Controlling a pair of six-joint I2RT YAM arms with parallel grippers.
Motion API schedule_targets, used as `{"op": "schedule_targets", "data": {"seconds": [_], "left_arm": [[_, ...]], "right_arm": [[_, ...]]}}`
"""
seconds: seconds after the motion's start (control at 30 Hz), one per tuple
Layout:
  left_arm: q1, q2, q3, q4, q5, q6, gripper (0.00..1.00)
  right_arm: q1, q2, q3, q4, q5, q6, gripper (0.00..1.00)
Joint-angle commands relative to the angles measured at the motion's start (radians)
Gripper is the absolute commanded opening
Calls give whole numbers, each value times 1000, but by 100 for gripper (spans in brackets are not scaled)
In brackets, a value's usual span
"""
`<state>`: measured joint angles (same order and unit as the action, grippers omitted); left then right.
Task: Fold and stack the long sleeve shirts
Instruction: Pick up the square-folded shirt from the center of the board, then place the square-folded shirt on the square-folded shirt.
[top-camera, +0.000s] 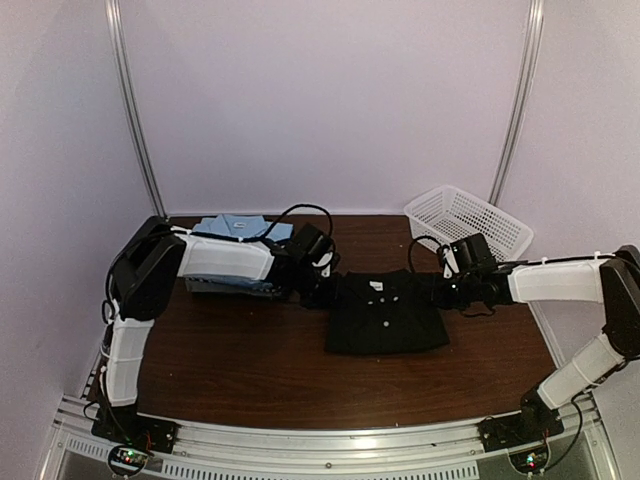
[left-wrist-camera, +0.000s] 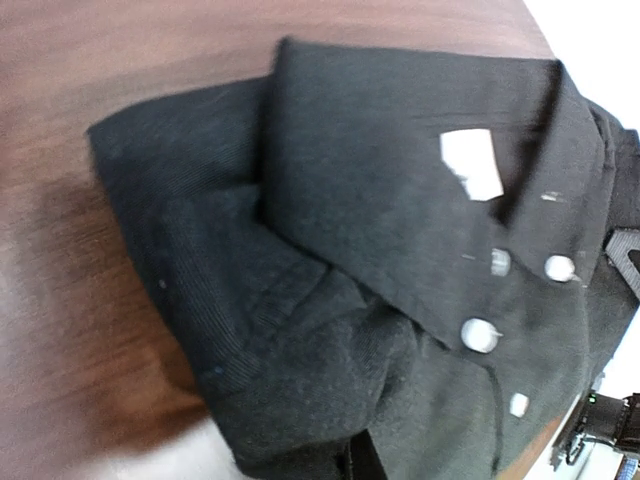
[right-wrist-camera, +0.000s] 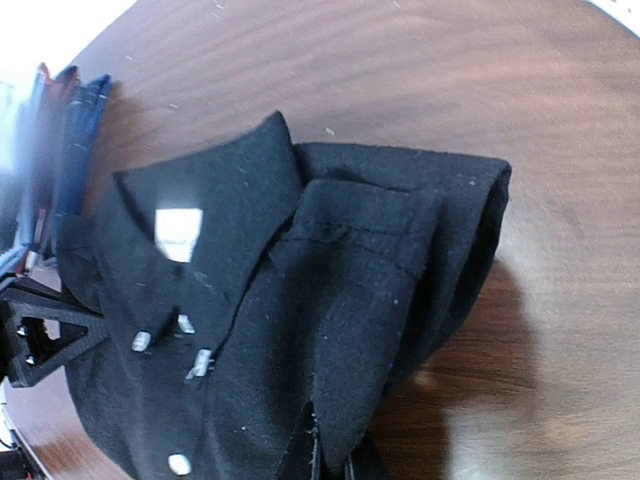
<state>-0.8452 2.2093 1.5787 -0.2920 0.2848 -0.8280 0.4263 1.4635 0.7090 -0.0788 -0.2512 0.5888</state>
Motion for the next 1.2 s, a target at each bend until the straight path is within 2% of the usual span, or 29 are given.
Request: {"op": "schedule_targets", "data": {"seconds": [0.0, 0.33, 0.53, 0.83, 1.17], "left_arm": [[-8, -102, 30, -10, -16, 29, 0], [42, -245, 2, -76, -36, 65, 0], [136, -366, -57, -112, -33, 108, 0], [356, -523, -102, -213, -6, 215, 0], [578, -556, -91, -289, -15, 293, 0]], "right_arm": [[28, -58, 66, -27, -16, 17, 0], [107, -76, 213, -59, 11, 67, 0], [199, 3, 370, -34, 41, 117, 0], [345, 286, 697, 52, 69, 192, 0], [414, 596, 1007, 190, 26, 248, 0]]}}
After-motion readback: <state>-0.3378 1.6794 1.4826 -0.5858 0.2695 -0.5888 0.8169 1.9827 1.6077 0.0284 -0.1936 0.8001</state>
